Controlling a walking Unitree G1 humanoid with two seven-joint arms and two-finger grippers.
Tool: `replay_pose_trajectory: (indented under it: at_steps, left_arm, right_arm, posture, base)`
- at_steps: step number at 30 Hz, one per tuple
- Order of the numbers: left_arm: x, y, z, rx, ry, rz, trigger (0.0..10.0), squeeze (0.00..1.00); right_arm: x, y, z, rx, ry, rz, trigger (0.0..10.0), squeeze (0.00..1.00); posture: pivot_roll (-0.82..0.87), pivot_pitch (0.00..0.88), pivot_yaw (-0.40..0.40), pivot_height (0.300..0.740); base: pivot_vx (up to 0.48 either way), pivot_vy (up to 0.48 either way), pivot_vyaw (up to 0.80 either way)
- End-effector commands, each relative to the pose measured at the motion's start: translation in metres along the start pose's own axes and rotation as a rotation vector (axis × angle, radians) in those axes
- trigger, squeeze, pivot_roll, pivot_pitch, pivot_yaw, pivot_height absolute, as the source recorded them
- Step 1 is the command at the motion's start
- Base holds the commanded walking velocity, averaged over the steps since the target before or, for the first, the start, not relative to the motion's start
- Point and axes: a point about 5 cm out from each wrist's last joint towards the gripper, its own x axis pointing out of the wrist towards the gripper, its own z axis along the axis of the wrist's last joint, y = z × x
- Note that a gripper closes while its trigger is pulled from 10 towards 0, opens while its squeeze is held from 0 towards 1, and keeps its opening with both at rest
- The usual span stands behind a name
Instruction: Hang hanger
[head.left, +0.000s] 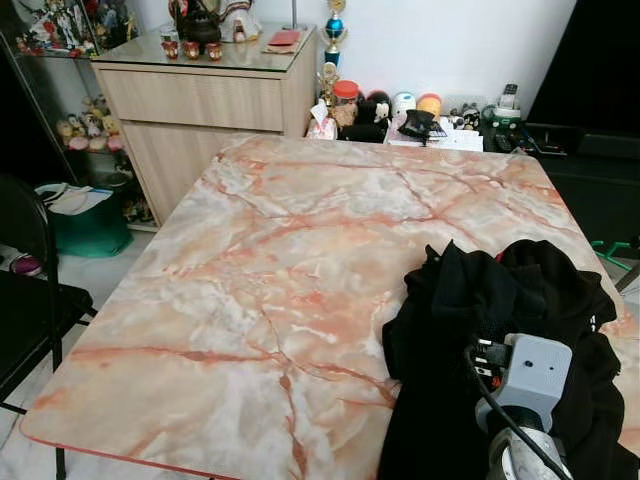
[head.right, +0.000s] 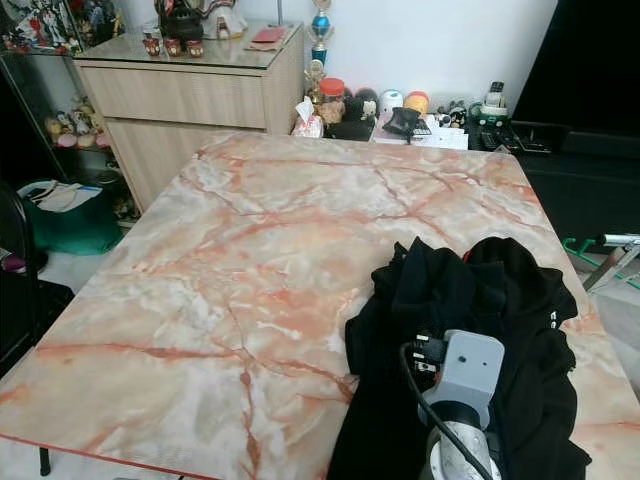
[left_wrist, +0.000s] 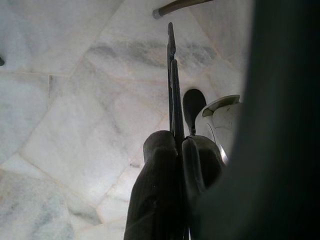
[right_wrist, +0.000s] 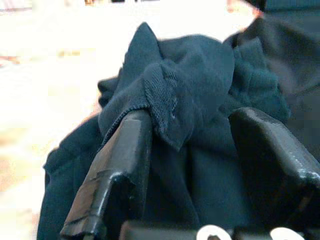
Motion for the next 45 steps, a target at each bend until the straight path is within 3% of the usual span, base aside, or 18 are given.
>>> replay_pose_trajectory:
  at_steps: [1,7,9,12,15,16,18,20,24,45]
  left_arm:
    - [-0.001,0.001,-0.007,0.023,0.032,0.001,10.0,0.0]
    - [-0.001,0.0,-0.007,0.013,0.029,-0.002,10.0,0.0]
    - [-0.001,-0.001,-0.007,0.015,0.027,-0.006,10.0,0.0]
    - [-0.001,-0.001,-0.007,0.014,0.027,-0.007,10.0,0.0]
    - [-0.001,-0.001,-0.008,0.017,0.028,-0.008,10.0,0.0]
    - [-0.001,-0.001,-0.008,0.017,0.028,-0.008,10.0,0.0]
    - [-0.001,0.0,-0.008,0.019,0.029,-0.006,10.0,0.0]
    - [-0.001,0.0,-0.008,0.019,0.028,-0.007,10.0,0.0]
    - [-0.001,0.0,-0.007,0.022,0.024,-0.01,10.0,0.0]
    - [-0.002,0.002,-0.005,0.012,0.012,-0.003,10.0,0.0]
  right_arm:
    - [0.001,0.002,0.018,-0.032,-0.109,0.025,10.0,0.0]
    - [0.007,-0.002,0.03,-0.014,-0.198,0.016,10.0,0.0]
    - [0.001,0.009,0.037,-0.014,-0.237,0.088,10.0,0.0]
    - [-0.002,0.008,0.025,-0.02,-0.168,0.075,10.0,0.0]
    - [-0.004,-0.001,0.014,0.047,-0.103,0.016,10.0,0.0]
    - [-0.004,-0.001,0.014,0.047,-0.103,0.016,10.0,0.0]
    - [0.005,-0.017,0.015,0.057,-0.134,-0.084,10.0,0.0]
    - [0.006,-0.018,0.018,0.049,-0.16,-0.085,10.0,0.0]
    - [0.011,-0.013,0.027,0.061,-0.206,-0.064,10.0,0.0]
    - [0.02,-0.001,0.028,0.079,-0.209,-0.019,10.0,0.0]
  posture:
    - [0.03,0.083,-0.005,0.74]
    - [0.04,0.079,-0.005,0.74]
    - [0.04,0.08,-0.006,0.74]
    - [0.04,0.081,-0.009,0.74]
    - [0.04,0.077,-0.009,0.74]
    - [0.04,0.077,-0.009,0.74]
    - [0.04,0.071,-0.005,0.74]
    - [0.04,0.069,-0.004,0.74]
    - [0.04,0.061,-0.005,0.74]
    - [0.06,0.071,-0.005,0.74]
  base:
    - [0.0,0.0,0.0]
    - [0.0,0.0,0.0]
    - [0.0,0.0,0.0]
    - [0.0,0.0,0.0]
    - [0.0,0.0,0.0]
    - [0.0,0.0,0.0]
    - [0.0,0.0,0.0]
    - [0.0,0.0,0.0]
    - [0.0,0.0,0.0]
    - [0.0,0.0,0.0]
